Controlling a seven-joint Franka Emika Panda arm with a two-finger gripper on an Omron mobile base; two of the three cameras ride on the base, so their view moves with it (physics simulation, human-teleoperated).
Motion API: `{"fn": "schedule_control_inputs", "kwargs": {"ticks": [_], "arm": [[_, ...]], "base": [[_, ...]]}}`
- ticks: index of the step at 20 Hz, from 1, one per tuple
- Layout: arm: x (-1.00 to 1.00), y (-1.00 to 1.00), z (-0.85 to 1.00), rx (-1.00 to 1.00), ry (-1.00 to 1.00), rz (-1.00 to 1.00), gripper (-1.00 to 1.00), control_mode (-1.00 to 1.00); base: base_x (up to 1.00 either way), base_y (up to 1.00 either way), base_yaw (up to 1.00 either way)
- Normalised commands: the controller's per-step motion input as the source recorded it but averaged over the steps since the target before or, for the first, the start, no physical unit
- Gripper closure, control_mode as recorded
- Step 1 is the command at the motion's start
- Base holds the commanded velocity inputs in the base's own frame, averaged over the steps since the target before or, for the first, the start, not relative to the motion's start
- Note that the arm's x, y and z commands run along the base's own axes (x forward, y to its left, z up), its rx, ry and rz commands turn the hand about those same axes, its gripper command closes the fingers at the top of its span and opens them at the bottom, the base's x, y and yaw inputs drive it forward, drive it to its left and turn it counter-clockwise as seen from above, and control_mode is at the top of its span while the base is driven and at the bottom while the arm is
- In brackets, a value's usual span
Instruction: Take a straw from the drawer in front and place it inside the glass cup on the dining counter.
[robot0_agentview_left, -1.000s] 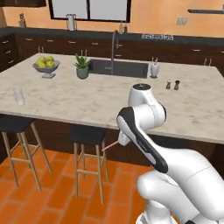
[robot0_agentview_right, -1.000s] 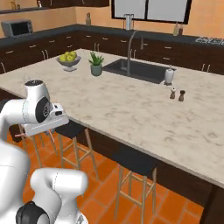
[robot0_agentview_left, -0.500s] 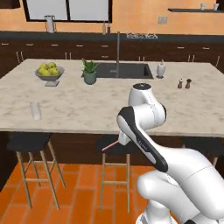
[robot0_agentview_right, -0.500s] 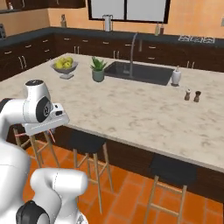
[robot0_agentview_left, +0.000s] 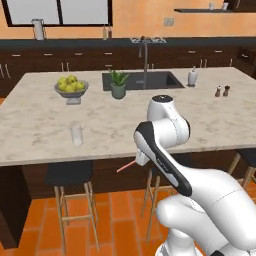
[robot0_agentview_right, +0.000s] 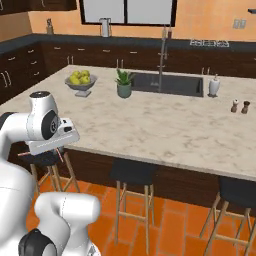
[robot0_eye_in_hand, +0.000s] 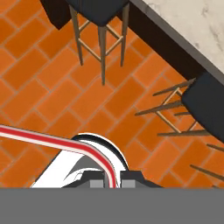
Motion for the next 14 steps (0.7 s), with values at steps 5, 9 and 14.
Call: {"fn": "schedule_control_inputs", "kwargs": {"ticks": [5, 9, 14], "arm": [[0.0, 0.0, 0.0, 0.0, 0.0, 0.0, 1.0, 1.0], [0.0, 0.0, 0.0, 0.0, 0.0, 0.0, 1.0, 1.0], [0.0, 0.0, 0.0, 0.0, 0.0, 0.0, 1.0, 1.0]], "base": [[0.0, 1.0, -0.32], [0.0, 1.0, -0.32], [0.15, 0.99, -0.31]]}}
